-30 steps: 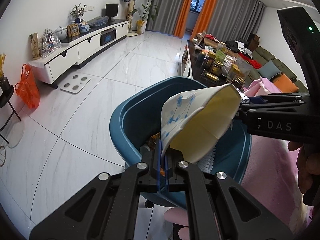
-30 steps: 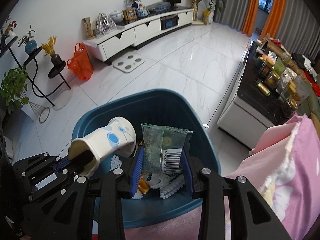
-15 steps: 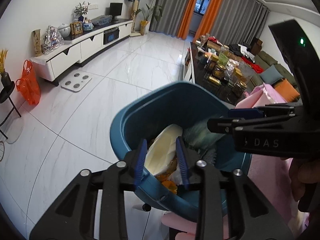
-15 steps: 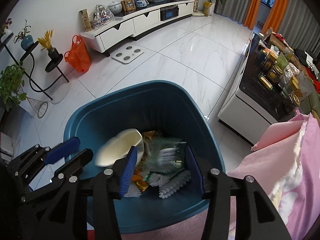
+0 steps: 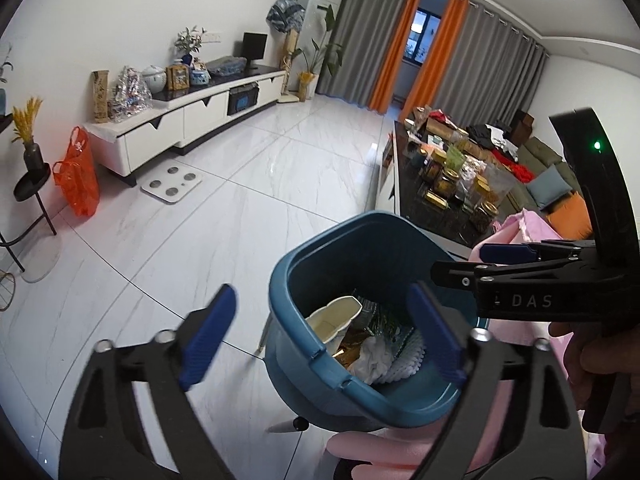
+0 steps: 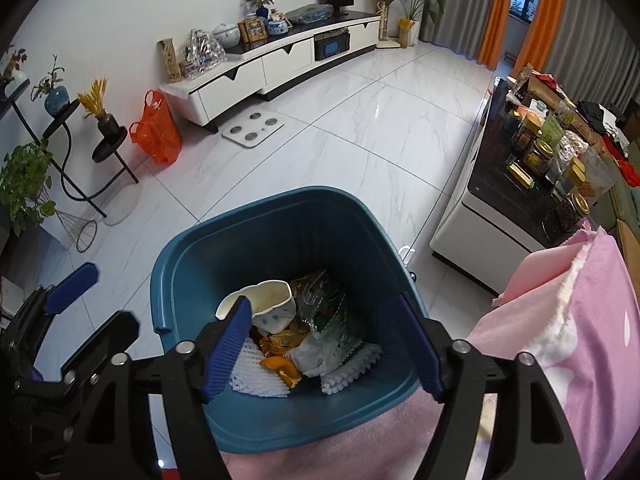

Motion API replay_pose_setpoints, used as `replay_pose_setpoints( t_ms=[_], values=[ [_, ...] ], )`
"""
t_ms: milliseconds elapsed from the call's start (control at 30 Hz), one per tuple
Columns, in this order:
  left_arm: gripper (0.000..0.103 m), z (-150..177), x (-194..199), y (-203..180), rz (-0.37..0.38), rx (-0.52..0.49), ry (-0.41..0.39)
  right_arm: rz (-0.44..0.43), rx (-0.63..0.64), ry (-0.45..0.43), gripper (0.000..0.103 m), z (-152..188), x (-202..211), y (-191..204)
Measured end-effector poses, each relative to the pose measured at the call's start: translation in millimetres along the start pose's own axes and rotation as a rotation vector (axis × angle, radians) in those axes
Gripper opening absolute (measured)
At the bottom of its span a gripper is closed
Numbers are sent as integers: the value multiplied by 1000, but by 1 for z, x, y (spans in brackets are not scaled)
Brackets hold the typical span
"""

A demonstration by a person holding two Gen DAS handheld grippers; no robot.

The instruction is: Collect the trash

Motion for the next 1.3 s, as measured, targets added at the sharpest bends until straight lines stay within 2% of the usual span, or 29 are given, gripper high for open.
replay_pose_setpoints(
  t_ms=[100, 233, 467, 533, 867, 1300],
  values=[
    [97, -4, 14, 1, 0, 5, -14, 6, -22, -29, 76, 1, 12, -7],
    [97, -9, 35, -8, 6, -7, -33, 17, -57, -95, 83, 3, 39, -17],
    [97, -16, 64, -50, 34, -58, -51, 55, -134, -198, 95, 20, 90, -55],
    [97, -17, 71, -61, 40, -70, -58, 70, -165, -221, 96, 30, 103, -70],
    [97, -16, 94, -154, 124, -185, -72, 133, -315, -299, 96, 85, 156, -136],
    [97, 12, 100, -302, 266, -371, -65, 227, -475, -370, 96, 164, 214, -208]
  ],
)
Point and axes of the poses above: each gripper's, at about its wrist camera, not at the fingertips, and x roughly against the way its jaws point, y to its left, z to its underside, the point moved 6 cm from there along -x, roughly the way its jaws point, and after that the axes turned 7 degrees about -y, right-handed, at the moved point
